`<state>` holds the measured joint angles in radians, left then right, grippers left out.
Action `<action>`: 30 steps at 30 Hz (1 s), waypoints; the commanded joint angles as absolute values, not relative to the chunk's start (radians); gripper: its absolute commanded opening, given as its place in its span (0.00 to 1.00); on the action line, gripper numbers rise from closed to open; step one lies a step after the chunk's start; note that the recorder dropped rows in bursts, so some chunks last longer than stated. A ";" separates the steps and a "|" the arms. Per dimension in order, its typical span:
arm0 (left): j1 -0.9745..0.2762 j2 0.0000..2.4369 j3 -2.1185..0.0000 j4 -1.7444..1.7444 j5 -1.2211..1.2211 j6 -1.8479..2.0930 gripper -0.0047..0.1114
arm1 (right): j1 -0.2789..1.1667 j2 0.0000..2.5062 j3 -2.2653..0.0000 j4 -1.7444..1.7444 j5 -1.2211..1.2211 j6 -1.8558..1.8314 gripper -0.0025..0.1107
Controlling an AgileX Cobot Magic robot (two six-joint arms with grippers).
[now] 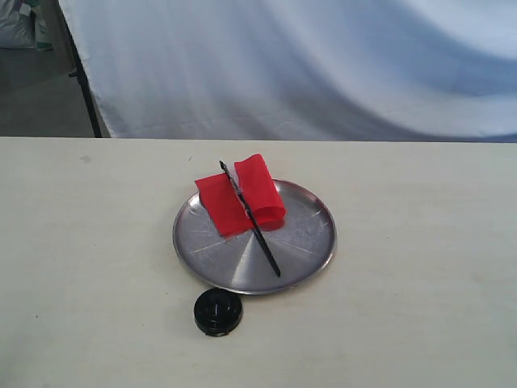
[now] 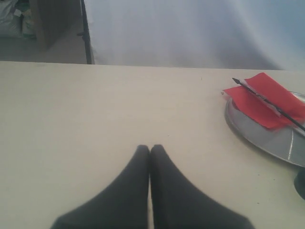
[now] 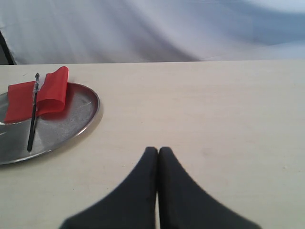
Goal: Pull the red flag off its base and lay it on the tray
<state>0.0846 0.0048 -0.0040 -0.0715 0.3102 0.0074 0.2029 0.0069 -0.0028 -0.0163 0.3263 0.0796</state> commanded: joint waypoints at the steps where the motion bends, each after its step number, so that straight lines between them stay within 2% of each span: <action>1: 0.087 0.000 0.000 -0.075 0.306 0.000 0.04 | 0.202 0.000 0.000 -0.025 0.321 0.078 0.02; 30: 0.087 0.000 0.000 -0.064 0.306 0.000 0.04 | 0.202 0.000 0.000 -0.025 0.321 0.078 0.02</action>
<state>0.0846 0.0048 -0.0040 -0.0677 0.3102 0.0074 0.2029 0.0069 -0.0028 -0.0163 0.3263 0.0796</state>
